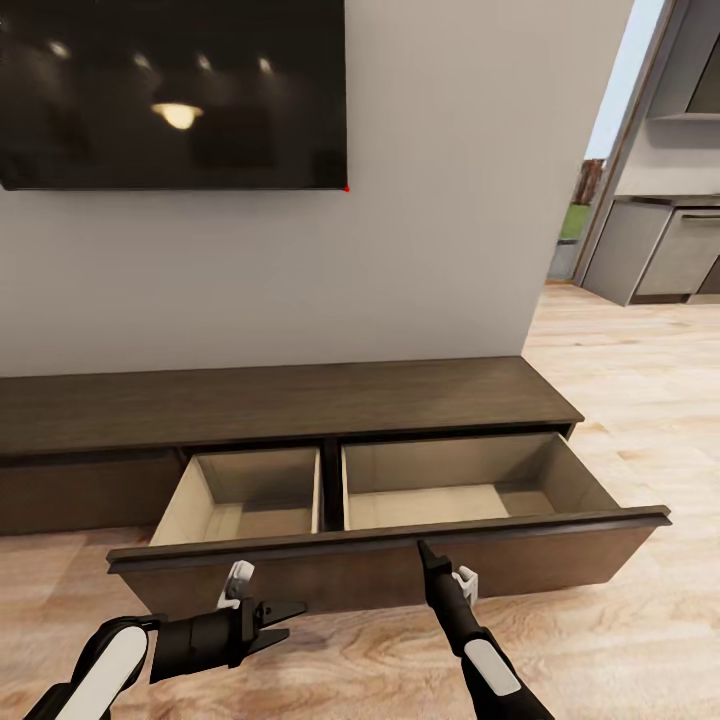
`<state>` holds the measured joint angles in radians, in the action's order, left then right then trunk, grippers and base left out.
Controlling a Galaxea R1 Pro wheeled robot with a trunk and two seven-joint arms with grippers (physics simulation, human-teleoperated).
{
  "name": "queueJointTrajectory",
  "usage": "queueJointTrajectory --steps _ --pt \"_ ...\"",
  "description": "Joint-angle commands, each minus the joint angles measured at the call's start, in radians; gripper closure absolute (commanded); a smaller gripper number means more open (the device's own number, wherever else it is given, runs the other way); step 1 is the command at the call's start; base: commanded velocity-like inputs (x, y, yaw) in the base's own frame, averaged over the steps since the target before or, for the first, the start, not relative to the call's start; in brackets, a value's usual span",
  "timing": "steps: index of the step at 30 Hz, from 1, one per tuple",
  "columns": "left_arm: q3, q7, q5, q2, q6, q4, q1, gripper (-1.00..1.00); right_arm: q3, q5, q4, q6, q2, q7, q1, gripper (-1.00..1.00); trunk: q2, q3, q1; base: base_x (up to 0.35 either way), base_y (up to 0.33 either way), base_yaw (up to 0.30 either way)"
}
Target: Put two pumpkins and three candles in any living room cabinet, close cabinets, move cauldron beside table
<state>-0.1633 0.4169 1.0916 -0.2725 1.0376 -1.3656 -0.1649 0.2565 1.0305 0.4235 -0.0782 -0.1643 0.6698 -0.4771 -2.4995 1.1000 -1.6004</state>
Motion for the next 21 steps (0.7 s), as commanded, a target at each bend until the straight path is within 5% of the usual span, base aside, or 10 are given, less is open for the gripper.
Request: queueJointTrajectory --steps 1,4,5,21 --pt "-0.001 0.008 -0.006 -0.001 0.001 0.0 -0.001 -1.0 -0.047 0.0 0.0 -0.012 -0.001 0.036 0.012 1.0 -0.001 0.001 0.0 -0.003 0.0 0.0" --pt "-0.001 0.008 -0.006 -0.001 0.001 0.0 -0.001 -1.0 -0.047 0.0 0.0 -0.012 -0.001 0.036 0.012 1.0 -0.001 0.001 0.0 -0.001 0.0 0.0" --pt "-0.001 0.008 -0.006 -0.001 0.001 0.0 -0.001 -1.0 -0.047 0.0 0.0 -0.012 -0.001 0.036 0.012 -1.0 -0.001 0.001 0.0 0.0 0.0 0.0" --pt "-0.001 0.008 -0.006 -0.001 0.001 0.0 -0.001 -1.0 -0.047 0.0 0.0 -0.013 -0.001 0.036 0.012 -1.0 -0.001 0.001 0.0 -0.065 0.0 0.0"
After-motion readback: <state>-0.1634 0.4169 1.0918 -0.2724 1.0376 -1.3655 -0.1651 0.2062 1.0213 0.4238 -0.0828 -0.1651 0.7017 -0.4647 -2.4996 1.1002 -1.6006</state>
